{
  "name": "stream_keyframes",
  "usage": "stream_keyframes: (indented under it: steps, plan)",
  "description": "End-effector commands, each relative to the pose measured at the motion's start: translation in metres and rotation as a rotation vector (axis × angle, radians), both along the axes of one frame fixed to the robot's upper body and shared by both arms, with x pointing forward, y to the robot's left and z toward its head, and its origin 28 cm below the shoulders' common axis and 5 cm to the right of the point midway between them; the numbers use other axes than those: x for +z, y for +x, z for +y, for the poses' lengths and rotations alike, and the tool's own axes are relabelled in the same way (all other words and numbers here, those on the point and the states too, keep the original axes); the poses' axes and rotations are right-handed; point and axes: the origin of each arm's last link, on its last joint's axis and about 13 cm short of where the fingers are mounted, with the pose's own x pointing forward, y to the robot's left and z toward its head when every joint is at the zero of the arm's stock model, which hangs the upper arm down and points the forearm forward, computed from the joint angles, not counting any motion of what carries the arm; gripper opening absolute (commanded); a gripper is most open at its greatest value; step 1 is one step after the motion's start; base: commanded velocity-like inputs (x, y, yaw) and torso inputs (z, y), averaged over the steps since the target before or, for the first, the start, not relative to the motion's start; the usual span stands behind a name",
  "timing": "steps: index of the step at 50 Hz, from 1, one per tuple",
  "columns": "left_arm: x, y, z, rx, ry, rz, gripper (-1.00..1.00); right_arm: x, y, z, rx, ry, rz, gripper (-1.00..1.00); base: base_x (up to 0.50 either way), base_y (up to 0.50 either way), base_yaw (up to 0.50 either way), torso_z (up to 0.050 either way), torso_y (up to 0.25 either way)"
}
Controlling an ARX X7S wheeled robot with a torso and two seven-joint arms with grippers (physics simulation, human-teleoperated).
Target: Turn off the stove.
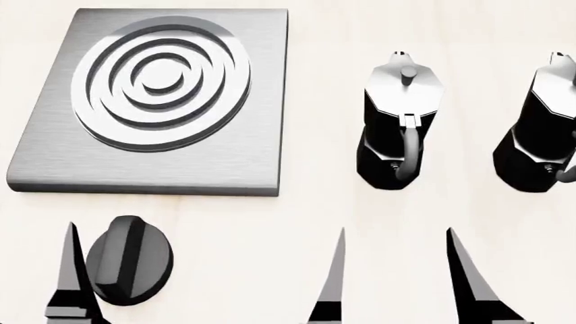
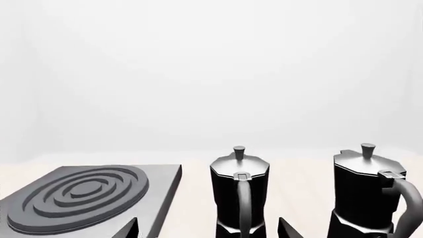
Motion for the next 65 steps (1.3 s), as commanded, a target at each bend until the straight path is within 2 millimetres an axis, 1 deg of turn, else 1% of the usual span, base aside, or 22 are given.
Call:
stream_keyframes:
  steps: [1,21,36,65]
  plan:
    - [0.005,0.0,0.001,-0.003,-0.009,-0.031,1.0,0.012,0.002,-0.002,-0.003,-0.007,-0.051,1.0,0.0,0.0,0.0,0.0,0.0]
    - [0.015,-0.002,0.0,-0.012,-0.013,-0.06,1.0,0.028,-0.003,-0.001,0.007,-0.001,-0.106,1.0,0.0,0.0,0.0,0.0,0.0]
    - [0.022,-0.003,0.0,-0.017,-0.012,-0.082,1.0,0.035,-0.005,-0.001,0.009,-0.002,-0.131,1.0,0.0,0.0,0.0,0.0,0.0]
    - [0.044,-0.003,-0.001,-0.028,-0.005,-0.15,1.0,0.054,-0.007,0.0,0.017,0.0,-0.192,1.0,0.0,0.0,0.0,0.0,0.0]
